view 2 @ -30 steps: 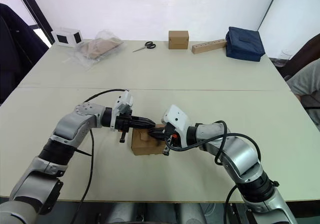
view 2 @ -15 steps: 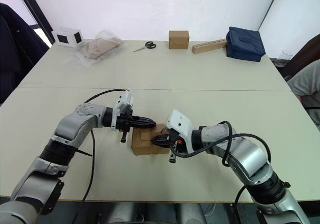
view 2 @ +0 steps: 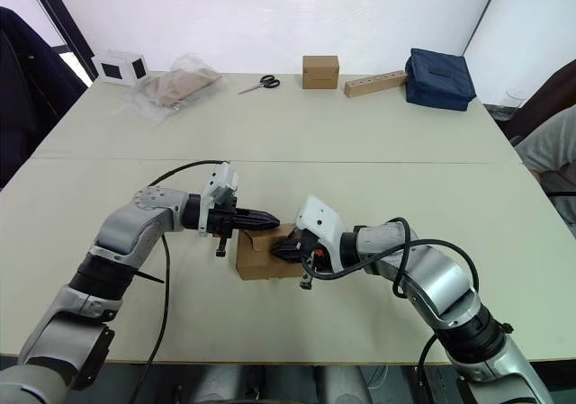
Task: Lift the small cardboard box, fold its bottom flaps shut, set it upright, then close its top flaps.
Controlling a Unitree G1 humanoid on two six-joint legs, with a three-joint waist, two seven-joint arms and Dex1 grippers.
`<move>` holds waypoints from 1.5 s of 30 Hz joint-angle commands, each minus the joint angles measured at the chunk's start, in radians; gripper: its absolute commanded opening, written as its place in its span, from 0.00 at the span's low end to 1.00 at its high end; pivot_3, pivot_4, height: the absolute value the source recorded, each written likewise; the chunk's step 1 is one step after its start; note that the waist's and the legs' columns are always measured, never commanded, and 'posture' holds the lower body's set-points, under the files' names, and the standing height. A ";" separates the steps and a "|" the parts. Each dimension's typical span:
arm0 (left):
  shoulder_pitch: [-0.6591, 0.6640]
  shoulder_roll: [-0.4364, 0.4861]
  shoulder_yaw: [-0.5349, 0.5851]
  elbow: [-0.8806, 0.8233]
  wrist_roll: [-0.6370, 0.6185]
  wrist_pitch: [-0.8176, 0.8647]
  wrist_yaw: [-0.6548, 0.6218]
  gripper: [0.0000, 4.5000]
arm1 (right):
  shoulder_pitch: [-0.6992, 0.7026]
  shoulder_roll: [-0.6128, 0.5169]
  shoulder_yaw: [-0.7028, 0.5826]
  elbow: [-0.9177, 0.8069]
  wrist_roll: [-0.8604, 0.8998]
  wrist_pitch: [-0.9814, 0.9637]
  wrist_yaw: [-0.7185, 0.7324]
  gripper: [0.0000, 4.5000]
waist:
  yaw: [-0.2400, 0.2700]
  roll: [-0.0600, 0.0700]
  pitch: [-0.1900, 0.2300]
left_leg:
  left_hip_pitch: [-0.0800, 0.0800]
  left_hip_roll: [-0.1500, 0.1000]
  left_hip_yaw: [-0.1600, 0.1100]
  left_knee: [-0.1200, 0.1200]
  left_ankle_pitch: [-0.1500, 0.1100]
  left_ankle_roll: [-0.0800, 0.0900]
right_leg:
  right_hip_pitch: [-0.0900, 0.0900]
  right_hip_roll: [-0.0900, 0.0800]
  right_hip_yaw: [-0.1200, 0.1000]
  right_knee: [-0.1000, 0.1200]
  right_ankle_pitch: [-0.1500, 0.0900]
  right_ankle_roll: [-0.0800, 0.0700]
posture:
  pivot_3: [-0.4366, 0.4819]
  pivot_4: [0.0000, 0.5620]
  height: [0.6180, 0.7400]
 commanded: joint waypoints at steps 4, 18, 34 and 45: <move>0.004 0.002 0.020 -0.031 -0.017 0.014 0.001 0.01 | -0.010 0.008 0.002 0.018 -0.031 -0.030 -0.008 0.00 | 0.000 0.000 0.000 | 0.000 0.000 0.000 0.000 0.000 0.000 | 0.000 0.000 0.000 0.000 0.000 0.000 | 0.48 0.27 1.00; 0.006 0.013 0.021 -0.026 -0.005 -0.005 -0.009 0.01 | -0.006 -0.026 -0.126 -0.105 0.096 0.024 0.017 0.00 | 0.002 0.000 0.000 | 0.000 0.000 0.000 0.000 0.000 0.000 | 0.000 0.000 0.000 0.000 0.000 0.000 | 0.48 0.27 1.00; 0.038 0.060 0.060 -0.125 -0.065 0.069 -0.007 0.01 | -0.028 0.008 -0.087 0.001 0.052 -0.011 -0.026 0.00 | -0.001 0.000 0.000 | -0.001 0.001 0.000 0.000 0.000 0.000 | 0.000 0.000 0.000 -0.001 0.000 0.000 | 0.48 0.27 1.00; 0.172 0.133 -0.052 -0.087 0.114 -0.096 0.013 0.01 | 0.074 -0.032 0.025 0.072 -0.074 -0.108 0.005 0.00 | -0.001 0.001 -0.005 | 0.017 0.001 0.001 -0.002 0.000 0.000 | 0.016 -0.001 0.000 -0.002 -0.002 -0.003 | 0.48 0.27 1.00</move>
